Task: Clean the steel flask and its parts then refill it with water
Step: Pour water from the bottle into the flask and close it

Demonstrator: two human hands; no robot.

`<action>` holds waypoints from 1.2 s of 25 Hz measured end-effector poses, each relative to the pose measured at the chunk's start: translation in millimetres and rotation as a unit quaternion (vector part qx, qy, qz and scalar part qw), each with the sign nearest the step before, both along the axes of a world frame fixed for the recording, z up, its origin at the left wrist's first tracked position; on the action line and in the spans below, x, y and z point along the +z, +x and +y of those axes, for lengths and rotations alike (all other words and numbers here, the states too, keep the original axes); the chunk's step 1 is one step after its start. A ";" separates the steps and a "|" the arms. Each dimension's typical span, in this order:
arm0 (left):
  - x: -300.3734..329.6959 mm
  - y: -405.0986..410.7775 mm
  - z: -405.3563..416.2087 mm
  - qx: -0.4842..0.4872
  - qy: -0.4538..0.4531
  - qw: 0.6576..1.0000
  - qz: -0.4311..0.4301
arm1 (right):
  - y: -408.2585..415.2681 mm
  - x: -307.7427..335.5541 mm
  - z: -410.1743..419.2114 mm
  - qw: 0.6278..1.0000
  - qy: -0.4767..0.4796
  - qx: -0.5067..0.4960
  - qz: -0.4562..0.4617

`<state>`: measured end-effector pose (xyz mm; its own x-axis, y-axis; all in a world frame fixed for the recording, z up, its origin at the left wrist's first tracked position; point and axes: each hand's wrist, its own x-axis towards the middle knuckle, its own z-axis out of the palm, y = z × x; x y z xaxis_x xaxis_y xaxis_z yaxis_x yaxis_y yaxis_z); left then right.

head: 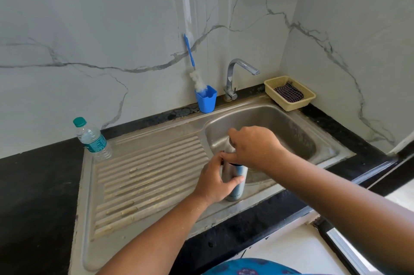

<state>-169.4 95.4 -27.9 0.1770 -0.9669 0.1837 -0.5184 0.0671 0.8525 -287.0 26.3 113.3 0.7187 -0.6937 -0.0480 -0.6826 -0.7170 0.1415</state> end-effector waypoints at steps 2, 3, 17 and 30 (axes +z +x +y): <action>4.0 1.2 -2.3 -0.006 0.007 1.000 -0.010 | -0.4 -1.6 -2.8 1.000 0.006 0.005 -0.002; 6.9 2.5 -4.8 -0.013 0.012 1.000 -0.014 | -4.2 -0.3 -9.0 0.999 0.028 0.029 -0.009; 9.8 2.0 0.0 -0.004 0.021 0.999 -0.043 | -7.0 -11.5 -6.8 0.998 -0.021 0.021 -0.056; -7.1 21.7 8.2 0.007 0.110 0.987 0.115 | -72.1 -135.5 -26.4 0.776 0.521 -0.107 -0.339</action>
<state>-147.8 103.6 -35.0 0.2037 -0.9759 -0.0778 -0.3082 -0.1393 0.9411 -359.1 -0.1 -22.2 0.6980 -0.6385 -0.3242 -0.4658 -0.0611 -0.8828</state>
